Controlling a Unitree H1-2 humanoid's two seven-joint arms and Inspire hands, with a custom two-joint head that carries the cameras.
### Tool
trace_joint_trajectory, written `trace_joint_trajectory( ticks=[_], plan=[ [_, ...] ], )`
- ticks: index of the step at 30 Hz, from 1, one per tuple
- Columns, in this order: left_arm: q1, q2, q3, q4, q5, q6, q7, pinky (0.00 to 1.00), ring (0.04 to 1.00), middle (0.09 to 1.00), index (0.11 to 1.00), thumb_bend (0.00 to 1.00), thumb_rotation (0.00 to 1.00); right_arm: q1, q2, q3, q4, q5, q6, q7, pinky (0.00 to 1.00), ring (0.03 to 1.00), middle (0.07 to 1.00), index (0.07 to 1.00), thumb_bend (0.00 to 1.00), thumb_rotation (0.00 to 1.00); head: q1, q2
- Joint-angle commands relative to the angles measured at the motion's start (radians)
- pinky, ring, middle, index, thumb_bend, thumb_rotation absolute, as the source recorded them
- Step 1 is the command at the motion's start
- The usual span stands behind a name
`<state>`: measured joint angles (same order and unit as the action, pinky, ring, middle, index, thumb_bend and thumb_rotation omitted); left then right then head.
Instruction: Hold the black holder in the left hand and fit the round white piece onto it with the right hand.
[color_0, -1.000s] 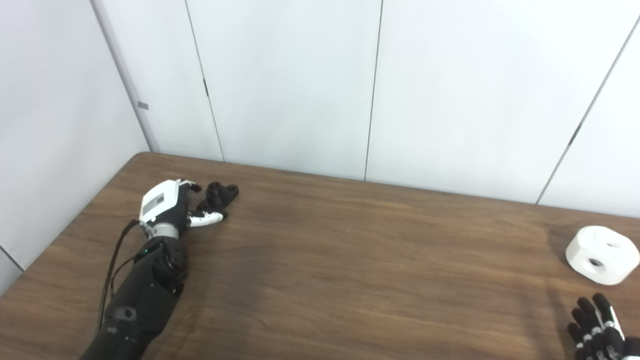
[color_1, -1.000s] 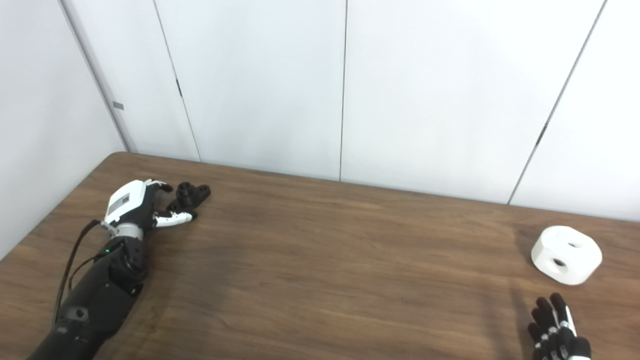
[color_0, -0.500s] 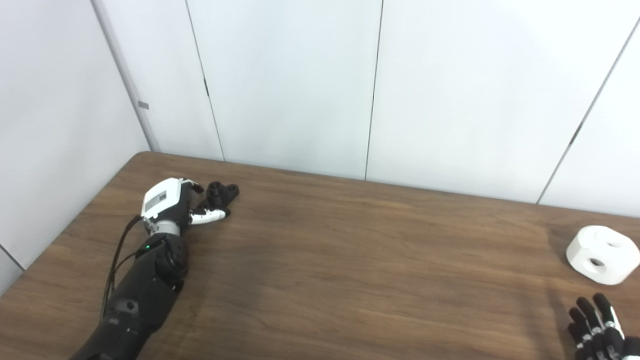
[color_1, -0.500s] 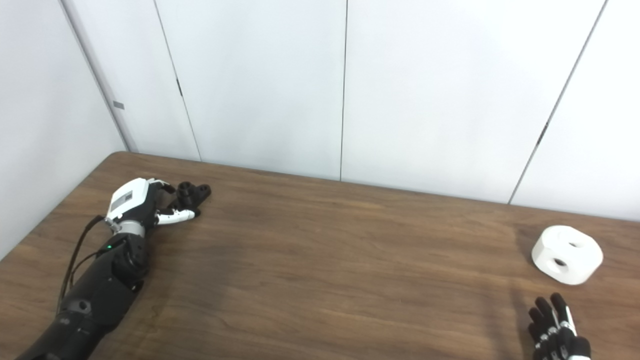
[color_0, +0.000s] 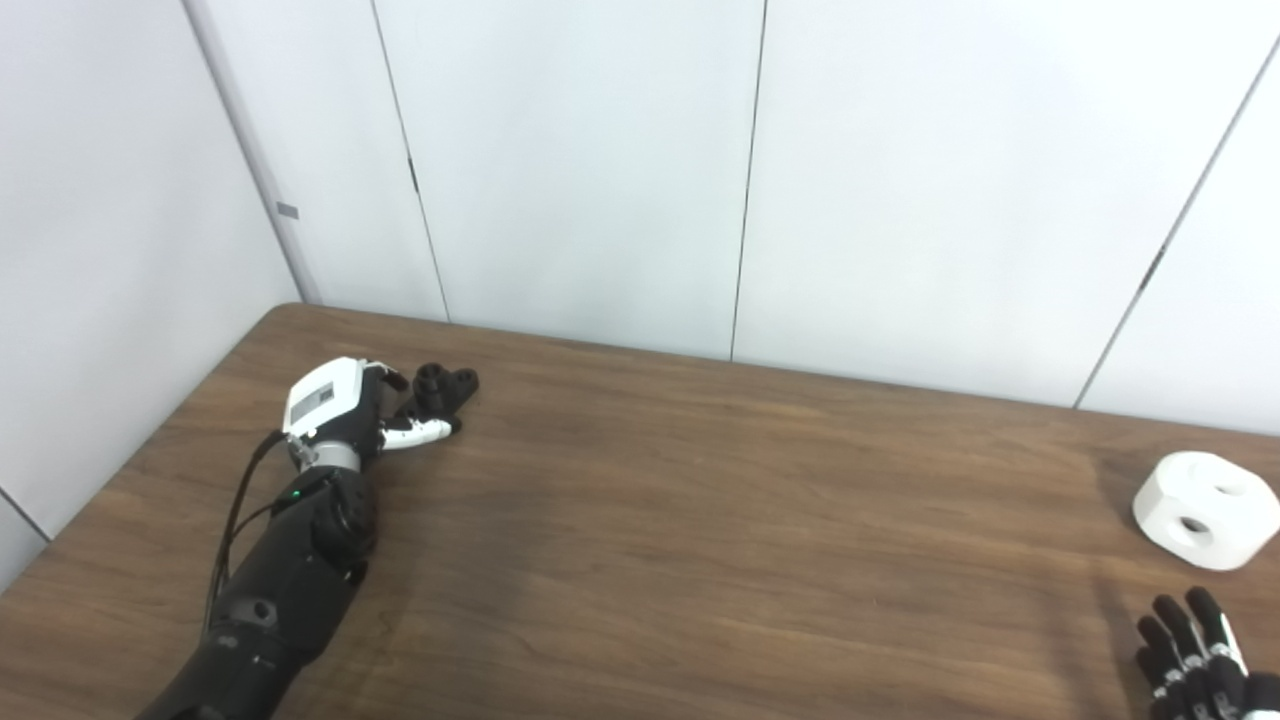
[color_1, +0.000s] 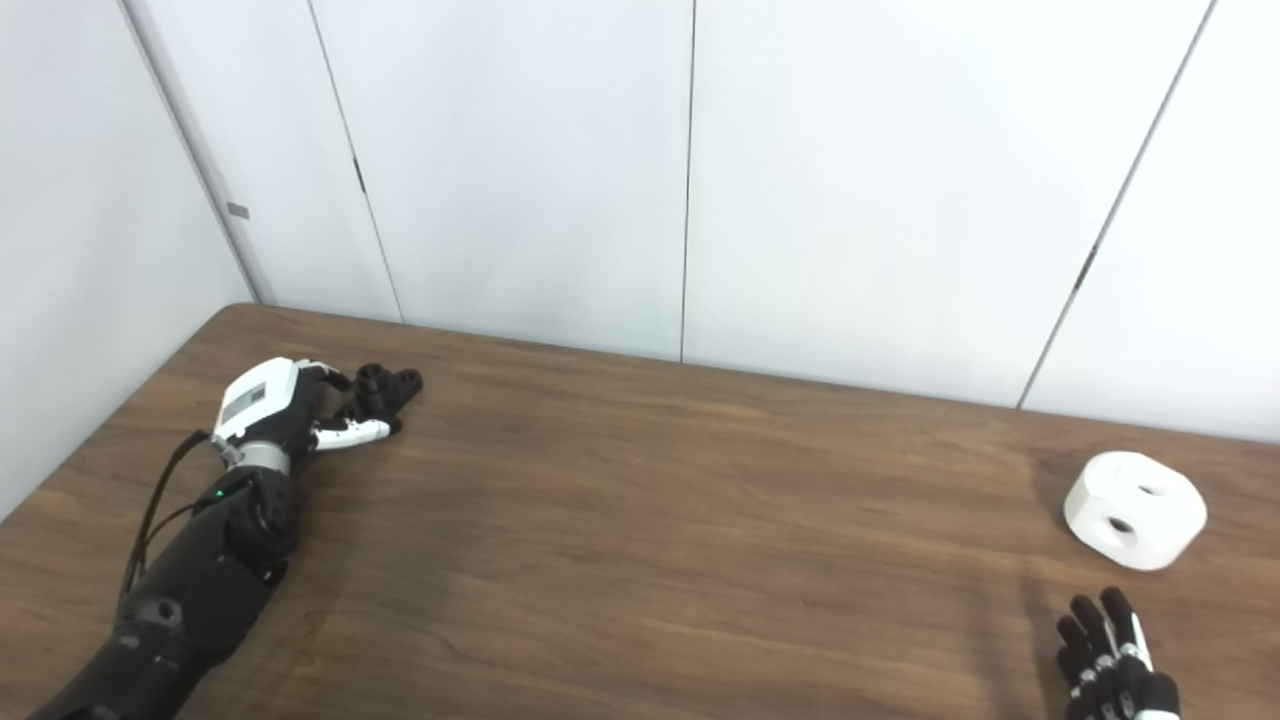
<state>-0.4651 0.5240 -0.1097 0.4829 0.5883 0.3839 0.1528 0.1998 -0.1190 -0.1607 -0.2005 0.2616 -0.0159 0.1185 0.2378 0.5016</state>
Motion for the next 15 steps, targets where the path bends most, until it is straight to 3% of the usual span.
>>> trace_joint_trajectory(
  ticks=[1,15],
  plan=[
    [-0.030,0.028,0.002,-0.012,0.007,-0.004,0.003,1.00,1.000,0.918,0.670,0.82,0.28,0.075,0.017,0.011,0.014,0.002,0.010,0.000,1.00,0.982,0.976,1.000,0.58,1.00,0.001,0.000],
    [-0.018,0.030,-0.010,0.007,0.011,-0.015,0.001,1.00,0.999,0.922,0.604,0.82,0.17,0.079,0.021,0.012,0.010,-0.005,0.007,-0.002,1.00,0.976,0.975,1.000,0.57,1.00,-0.005,0.004]
  ],
)
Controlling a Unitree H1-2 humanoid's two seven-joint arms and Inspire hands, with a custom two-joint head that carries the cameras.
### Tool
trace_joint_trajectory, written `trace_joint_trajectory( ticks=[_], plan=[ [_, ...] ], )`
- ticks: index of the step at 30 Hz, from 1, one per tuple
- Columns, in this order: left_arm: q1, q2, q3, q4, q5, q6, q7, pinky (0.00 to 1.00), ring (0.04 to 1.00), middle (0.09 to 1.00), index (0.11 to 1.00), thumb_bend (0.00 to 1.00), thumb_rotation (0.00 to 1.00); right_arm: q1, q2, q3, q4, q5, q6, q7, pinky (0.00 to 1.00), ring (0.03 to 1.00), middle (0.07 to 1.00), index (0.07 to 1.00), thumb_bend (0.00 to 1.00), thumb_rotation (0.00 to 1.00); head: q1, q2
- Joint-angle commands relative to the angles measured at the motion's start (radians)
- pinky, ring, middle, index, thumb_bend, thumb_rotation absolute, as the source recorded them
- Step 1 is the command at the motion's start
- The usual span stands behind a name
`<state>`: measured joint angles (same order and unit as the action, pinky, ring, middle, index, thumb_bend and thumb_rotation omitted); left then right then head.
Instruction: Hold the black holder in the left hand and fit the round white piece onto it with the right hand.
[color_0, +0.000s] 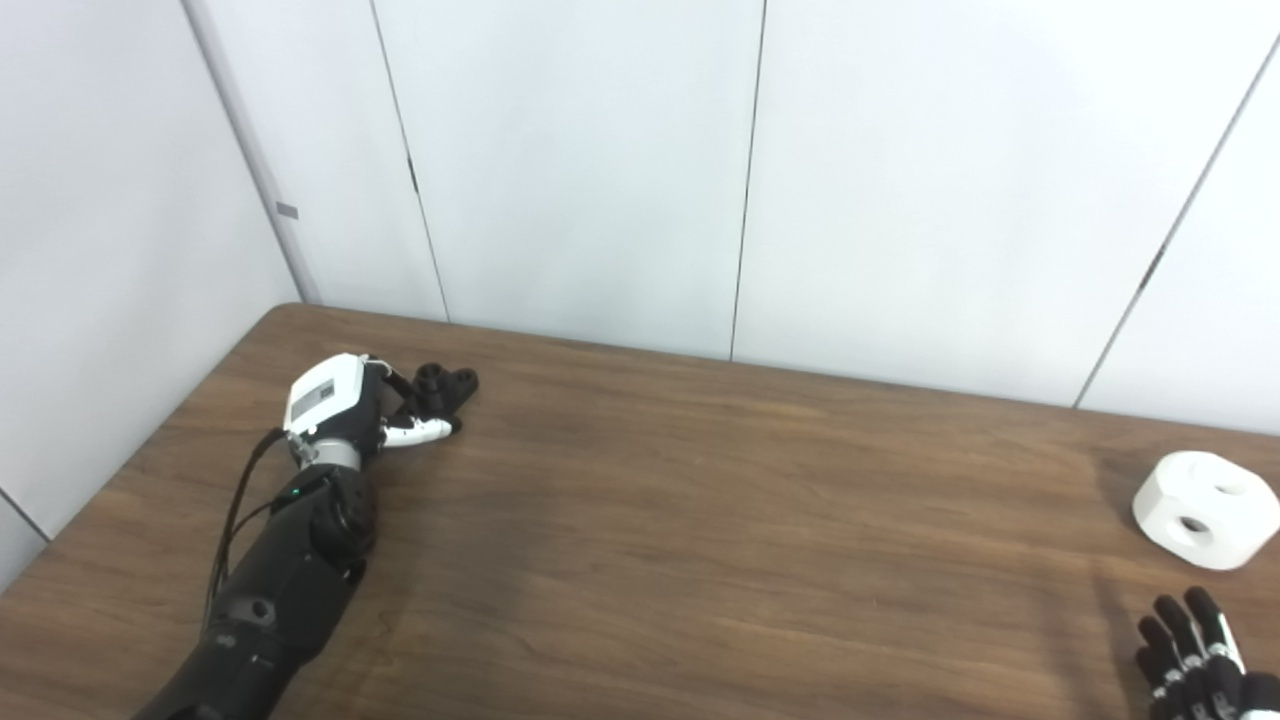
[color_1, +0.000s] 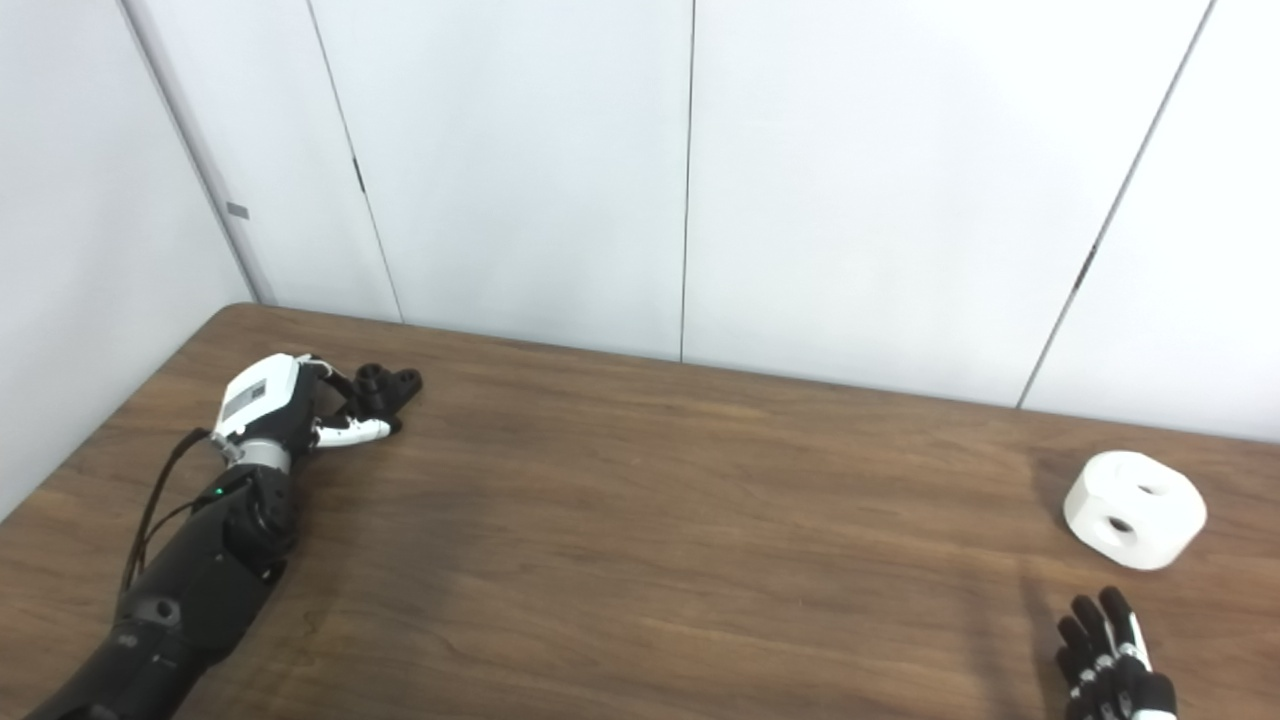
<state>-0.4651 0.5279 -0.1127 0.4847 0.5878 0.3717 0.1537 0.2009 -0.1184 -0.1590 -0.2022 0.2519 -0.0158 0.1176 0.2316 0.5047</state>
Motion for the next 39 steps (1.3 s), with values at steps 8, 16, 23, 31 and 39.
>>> trace_joint_trajectory(
  ticks=[8,16,23,31,39],
  plan=[
    [-0.010,-0.001,0.050,0.020,-0.062,-0.090,0.049,0.99,0.977,0.884,0.487,0.53,0.05,0.080,0.023,0.012,0.006,-0.004,0.012,-0.007,1.00,0.976,0.965,1.000,0.58,1.00,-0.003,0.001],
    [-0.002,-0.005,0.061,0.012,-0.089,-0.123,0.052,0.87,0.933,0.833,0.484,0.52,0.04,0.078,0.025,0.007,0.009,0.016,0.007,-0.003,1.00,0.992,0.962,0.989,0.57,0.99,-0.004,0.001],
    [-0.001,-0.009,0.052,0.014,-0.079,-0.119,0.059,0.87,0.919,0.822,0.485,0.52,0.04,0.080,0.024,0.006,0.007,0.018,0.012,-0.004,1.00,0.983,0.967,0.998,0.57,1.00,-0.001,0.002],
    [0.016,-0.011,0.050,-0.017,-0.082,-0.110,0.046,0.86,0.918,0.819,0.485,0.52,0.04,0.081,0.024,0.007,0.001,0.018,0.023,-0.007,1.00,0.984,0.972,0.999,0.57,1.00,-0.006,0.005],
    [0.060,-0.011,0.044,-0.116,-0.076,-0.098,0.020,0.84,0.910,0.812,0.485,0.52,0.04,0.080,0.030,0.006,0.001,0.016,0.014,-0.011,1.00,0.990,0.964,0.996,0.56,1.00,-0.011,0.009]
  ],
)
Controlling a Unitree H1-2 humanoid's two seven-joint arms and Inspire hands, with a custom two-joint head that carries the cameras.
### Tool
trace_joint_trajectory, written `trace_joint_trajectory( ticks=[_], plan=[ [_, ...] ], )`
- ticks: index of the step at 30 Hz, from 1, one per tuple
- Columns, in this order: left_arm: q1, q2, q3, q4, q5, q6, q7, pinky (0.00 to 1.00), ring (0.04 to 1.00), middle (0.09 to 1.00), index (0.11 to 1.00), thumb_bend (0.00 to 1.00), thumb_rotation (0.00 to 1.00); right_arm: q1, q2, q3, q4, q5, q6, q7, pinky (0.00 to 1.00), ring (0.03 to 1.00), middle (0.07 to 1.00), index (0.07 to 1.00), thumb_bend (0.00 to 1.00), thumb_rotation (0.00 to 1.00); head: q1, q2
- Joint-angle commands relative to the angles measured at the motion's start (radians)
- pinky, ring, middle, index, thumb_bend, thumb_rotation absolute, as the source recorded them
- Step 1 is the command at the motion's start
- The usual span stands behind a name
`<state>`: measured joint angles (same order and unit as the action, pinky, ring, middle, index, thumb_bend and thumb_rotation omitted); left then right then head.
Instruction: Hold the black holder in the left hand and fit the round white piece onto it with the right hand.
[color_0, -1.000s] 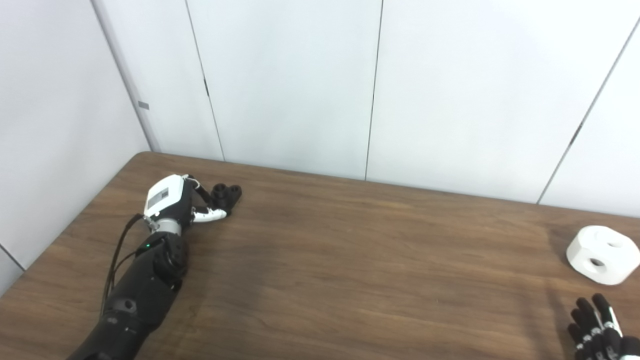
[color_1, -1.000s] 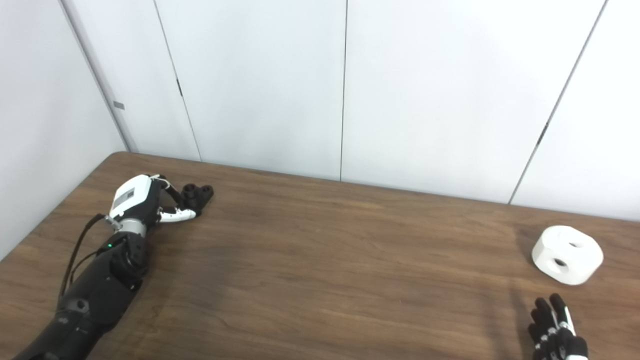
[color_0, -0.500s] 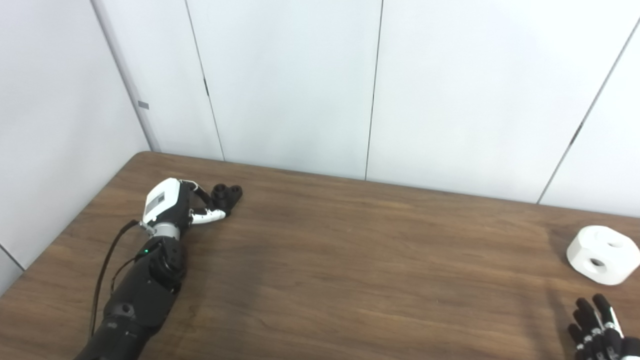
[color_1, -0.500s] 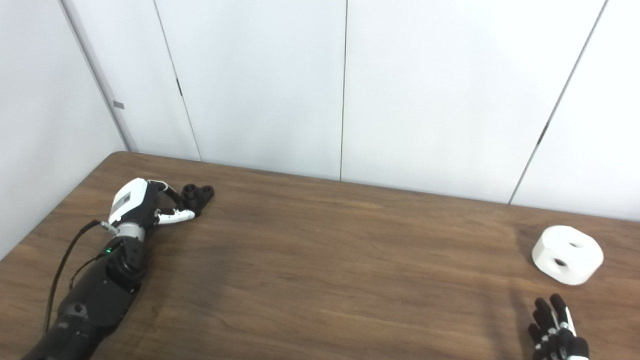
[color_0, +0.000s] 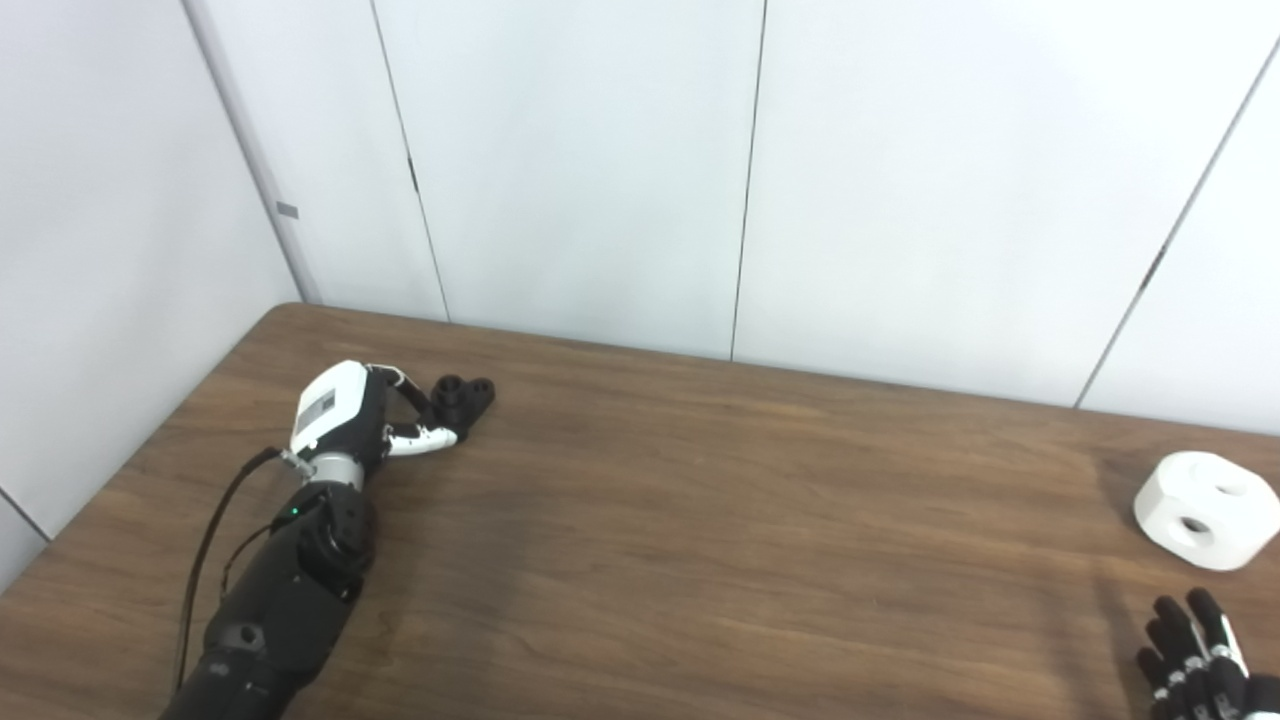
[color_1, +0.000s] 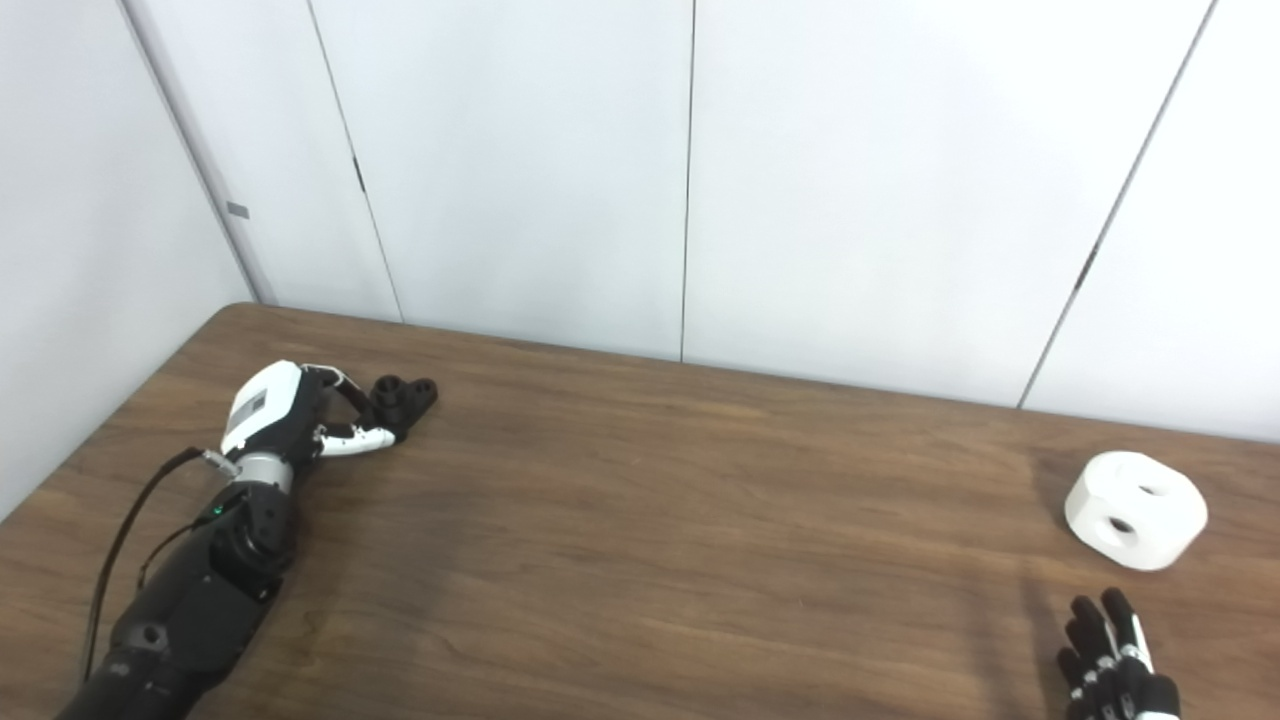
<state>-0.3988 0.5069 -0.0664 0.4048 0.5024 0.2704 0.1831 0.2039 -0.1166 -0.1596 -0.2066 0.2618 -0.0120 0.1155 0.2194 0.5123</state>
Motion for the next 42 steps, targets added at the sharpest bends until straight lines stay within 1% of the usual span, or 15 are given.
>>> trace_joint_trajectory(
  ticks=[1,3,8,11,14,16,20,25,27,32,35,36,38,39,42],
  plan=[
    [0.003,0.010,-0.005,-0.057,0.011,0.006,-0.015,0.84,0.907,0.810,0.485,0.52,0.04,0.077,0.029,0.007,0.004,0.006,0.012,-0.010,1.00,0.988,0.965,0.998,0.56,1.00,0.001,0.003],
    [0.021,0.011,-0.011,-0.095,0.016,0.014,-0.030,0.84,0.907,0.809,0.485,0.52,0.04,0.078,0.029,0.008,0.001,0.008,0.017,-0.011,1.00,0.989,0.966,1.000,0.56,1.00,-0.002,0.005],
    [0.069,0.014,-0.043,-0.218,0.060,0.079,-0.093,0.84,0.907,0.806,0.484,0.52,0.04,0.078,0.027,0.010,0.001,0.011,0.016,-0.007,1.00,0.982,0.957,0.995,0.56,1.00,-0.003,0.007],
    [0.091,0.007,-0.051,-0.287,0.067,0.116,-0.132,0.85,0.909,0.808,0.485,0.52,0.04,0.078,0.028,0.012,-0.002,0.008,0.017,-0.009,1.00,0.979,0.955,0.996,0.56,1.00,-0.005,0.009],
    [0.109,0.004,-0.057,-0.332,0.075,0.132,-0.158,0.85,0.910,0.808,0.485,0.52,0.04,0.078,0.030,0.013,-0.001,0.004,0.013,-0.011,1.00,0.973,0.951,0.991,0.56,1.00,-0.016,0.009],
    [0.125,0.008,-0.074,-0.368,0.096,0.136,-0.177,0.84,0.906,0.806,0.485,0.52,0.04,0.079,0.030,0.013,0.000,0.005,0.011,-0.010,1.00,0.970,0.951,0.991,0.57,1.00,-0.025,0.011],
    [0.157,0.023,-0.110,-0.432,0.153,0.118,-0.198,0.83,0.889,0.794,0.485,0.52,0.04,0.079,0.031,0.014,-0.004,0.002,0.019,-0.015,1.00,0.988,0.960,0.998,0.56,1.00,-0.035,0.013],
    [0.199,0.020,-0.127,-0.517,0.197,0.102,-0.215,0.83,0.881,0.787,0.486,0.52,0.05,0.076,0.029,0.021,-0.011,-0.016,0.021,-0.017,1.00,0.998,0.969,1.000,0.53,1.00,-0.063,0.027],
    [0.217,0.015,-0.135,-0.544,0.221,0.089,-0.212,0.84,0.882,0.785,0.486,0.52,0.05,0.077,0.029,0.023,-0.013,-0.013,0.017,-0.014,1.00,1.000,0.972,1.000,0.52,1.00,-0.069,0.030],
    [0.261,-0.003,-0.155,-0.599,0.269,0.032,-0.198,0.87,0.875,0.779,0.486,0.52,0.05,0.080,0.030,0.029,-0.022,-0.016,0.019,-0.020,1.00,0.997,0.974,1.000,0.50,1.00,-0.093,0.048],
    [0.282,-0.014,-0.167,-0.642,0.296,0.010,-0.209,0.89,0.877,0.782,0.486,0.52,0.05,0.084,0.035,0.032,-0.036,-0.018,0.034,-0.031,1.00,0.988,0.971,1.000,0.50,1.00,-0.105,0.060],
    [0.291,-0.021,-0.169,-0.660,0.296,0.000,-0.211,0.89,0.878,0.783,0.486,0.52,0.05,0.084,0.036,0.034,-0.039,-0.017,0.035,-0.033,1.00,0.987,0.971,1.000,0.49,1.00,-0.115,0.069],
    [0.304,-0.036,-0.167,-0.684,0.297,-0.015,-0.215,0.91,0.881,0.789,0.486,0.52,0.05,0.084,0.036,0.039,-0.041,-0.018,0.033,-0.036,1.00,0.992,0.971,1.000,0.48,1.00,-0.115,0.069],
    [0.310,-0.045,-0.169,-0.701,0.302,-0.016,-0.222,0.91,0.882,0.791,0.487,0.52,0.05,0.085,0.035,0.042,-0.044,-0.020,0.033,-0.038,1.00,0.993,0.971,1.000,0.47,1.00,-0.126,0.083],
    [0.325,-0.065,-0.173,-0.739,0.313,-0.019,-0.257,0.92,0.883,0.797,0.487,0.52,0.05,0.088,0.037,0.049,-0.055,-0.026,0.037,-0.045,1.00,0.991,0.974,1.000,0.47,1.00,-0.140,0.096]
  ],
)
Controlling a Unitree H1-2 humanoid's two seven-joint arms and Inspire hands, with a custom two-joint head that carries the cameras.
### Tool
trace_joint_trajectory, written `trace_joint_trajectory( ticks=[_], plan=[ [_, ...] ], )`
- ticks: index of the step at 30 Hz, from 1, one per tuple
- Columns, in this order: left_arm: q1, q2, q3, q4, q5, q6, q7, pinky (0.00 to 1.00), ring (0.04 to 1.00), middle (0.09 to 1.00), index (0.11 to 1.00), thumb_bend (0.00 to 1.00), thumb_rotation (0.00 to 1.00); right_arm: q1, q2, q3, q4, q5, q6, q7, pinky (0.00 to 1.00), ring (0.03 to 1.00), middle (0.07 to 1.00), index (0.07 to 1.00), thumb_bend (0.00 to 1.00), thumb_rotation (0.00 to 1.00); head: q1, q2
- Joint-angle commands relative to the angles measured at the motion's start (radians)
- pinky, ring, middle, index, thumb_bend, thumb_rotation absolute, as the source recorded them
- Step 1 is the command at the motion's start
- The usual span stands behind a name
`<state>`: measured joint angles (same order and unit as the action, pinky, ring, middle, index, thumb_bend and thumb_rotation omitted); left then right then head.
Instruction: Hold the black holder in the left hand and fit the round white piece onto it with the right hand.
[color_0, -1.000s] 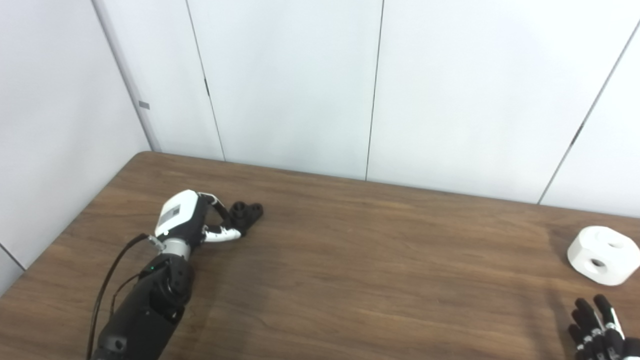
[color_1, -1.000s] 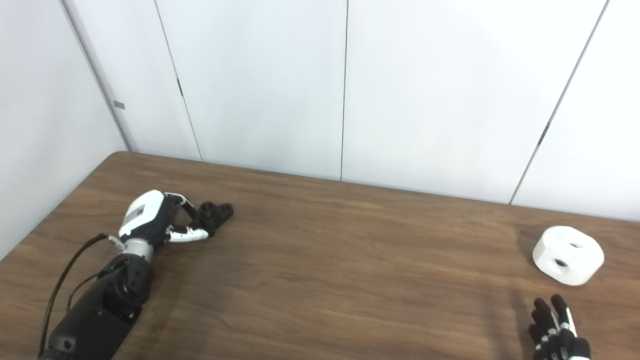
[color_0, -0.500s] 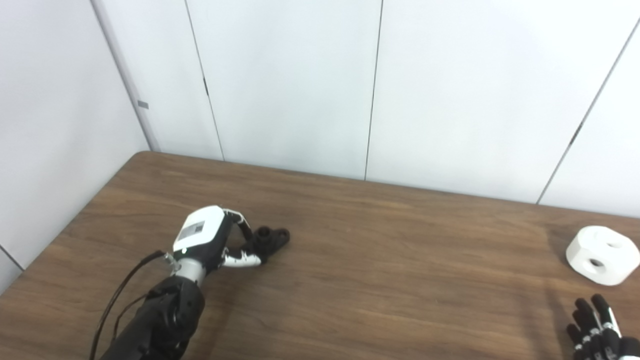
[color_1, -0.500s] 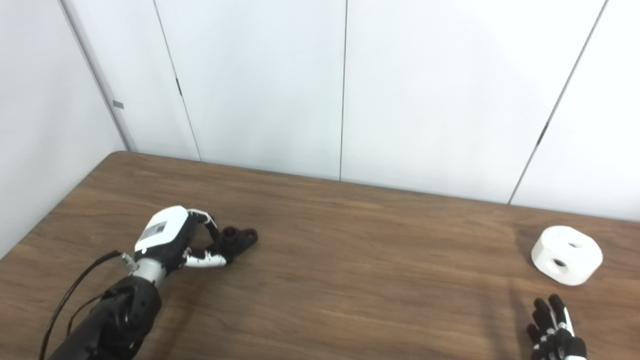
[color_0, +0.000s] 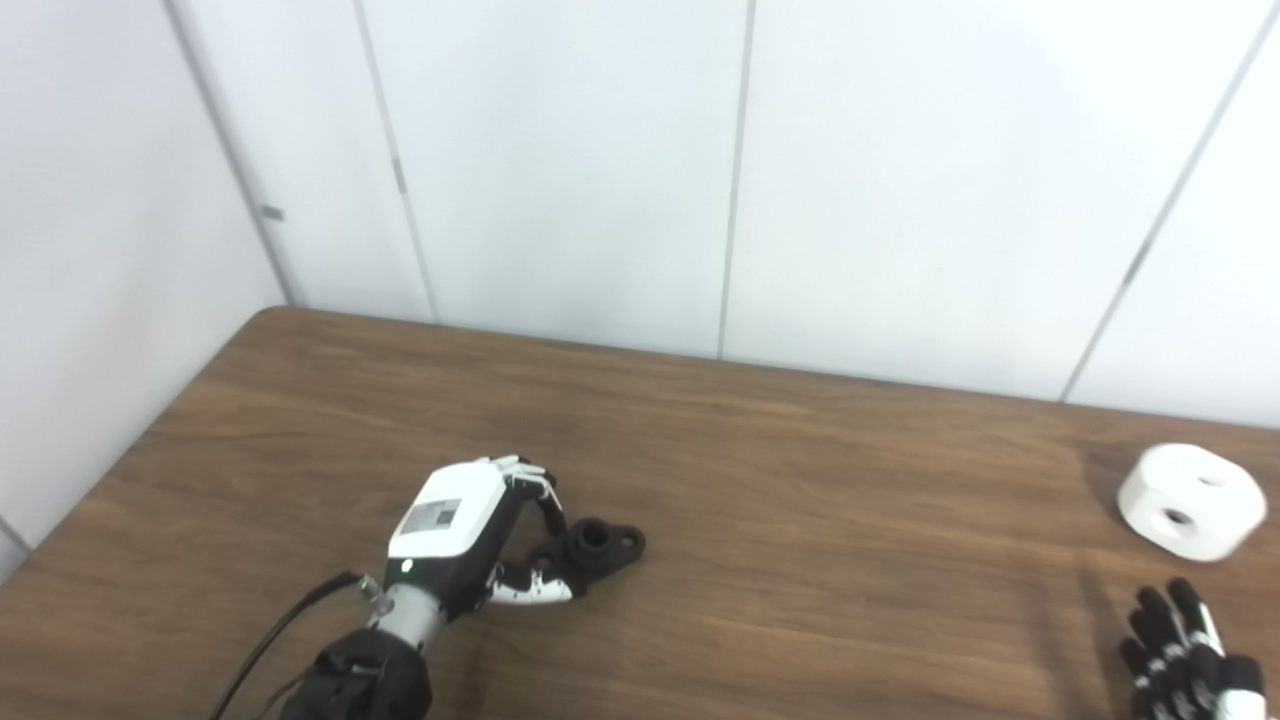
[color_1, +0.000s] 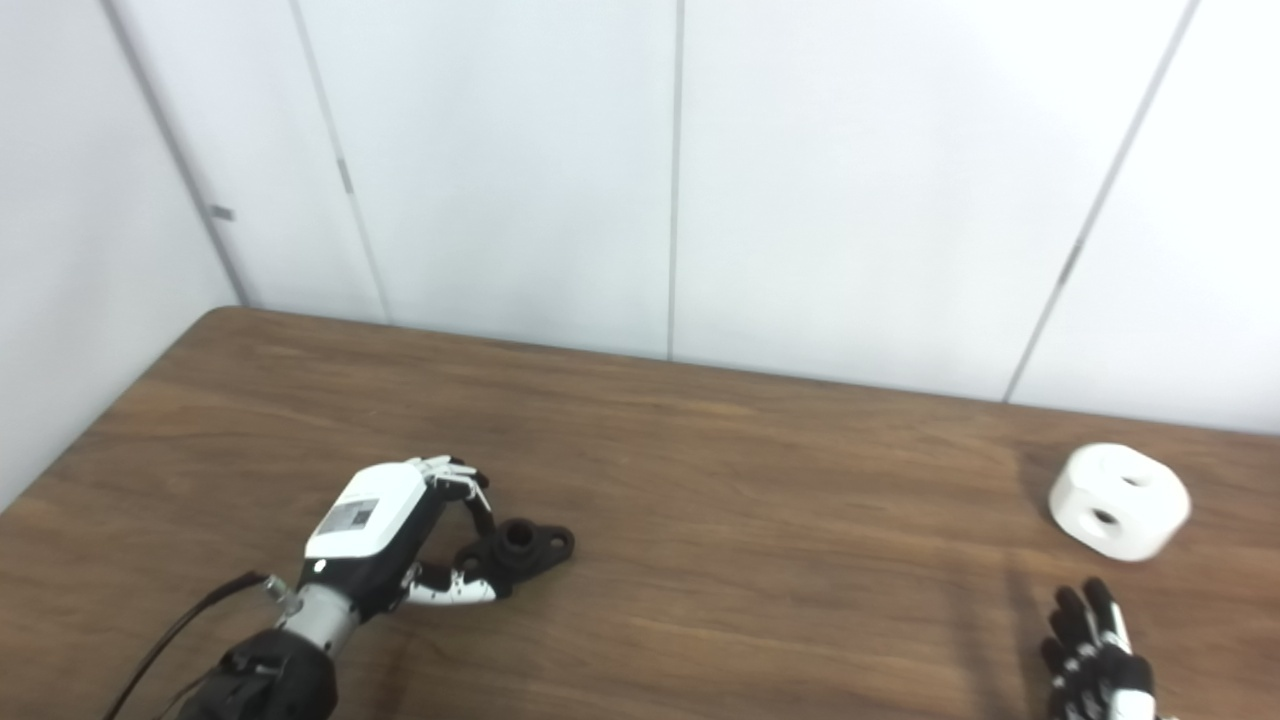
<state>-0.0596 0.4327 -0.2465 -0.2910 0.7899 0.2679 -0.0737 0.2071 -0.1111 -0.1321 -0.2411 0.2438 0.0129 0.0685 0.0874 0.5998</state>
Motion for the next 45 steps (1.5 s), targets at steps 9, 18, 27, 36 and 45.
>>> trace_joint_trajectory(
  ticks=[9,18,27,36,45],
  plan=[
    [0.031,-0.050,-0.029,-0.095,0.054,-0.058,-0.061,0.86,0.881,0.796,0.486,0.52,0.05,0.090,0.035,0.041,-0.049,-0.015,0.038,-0.017,1.00,0.982,0.962,1.000,0.48,1.00,-0.048,0.053],
    [0.059,-0.097,-0.073,-0.116,0.081,-0.122,-0.094,0.90,0.876,0.781,0.486,0.52,0.05,0.083,0.042,0.053,-0.063,-0.020,0.055,-0.036,1.00,0.970,0.955,1.000,0.52,1.00,-0.079,0.095],
    [0.116,-0.138,-0.096,-0.123,0.067,-0.165,-0.113,0.88,0.865,0.780,0.486,0.52,0.05,0.083,0.042,0.070,-0.095,-0.025,0.084,-0.058,1.00,0.956,0.951,1.000,0.52,1.00,-0.104,0.140],
    [0.147,-0.157,-0.101,-0.129,0.040,-0.201,-0.125,0.91,0.875,0.787,0.487,0.52,0.05,0.078,0.039,0.071,-0.121,-0.023,0.114,-0.071,1.00,0.956,0.951,0.992,0.55,1.00,-0.120,0.184],
    [0.159,-0.170,-0.115,-0.089,0.034,-0.213,-0.123,0.92,0.887,0.797,0.488,0.52,0.05,0.074,0.027,0.055,-0.144,-0.016,0.147,-0.071,1.00,0.952,0.948,0.993,0.56,1.00,-0.117,0.213]
  ],
)
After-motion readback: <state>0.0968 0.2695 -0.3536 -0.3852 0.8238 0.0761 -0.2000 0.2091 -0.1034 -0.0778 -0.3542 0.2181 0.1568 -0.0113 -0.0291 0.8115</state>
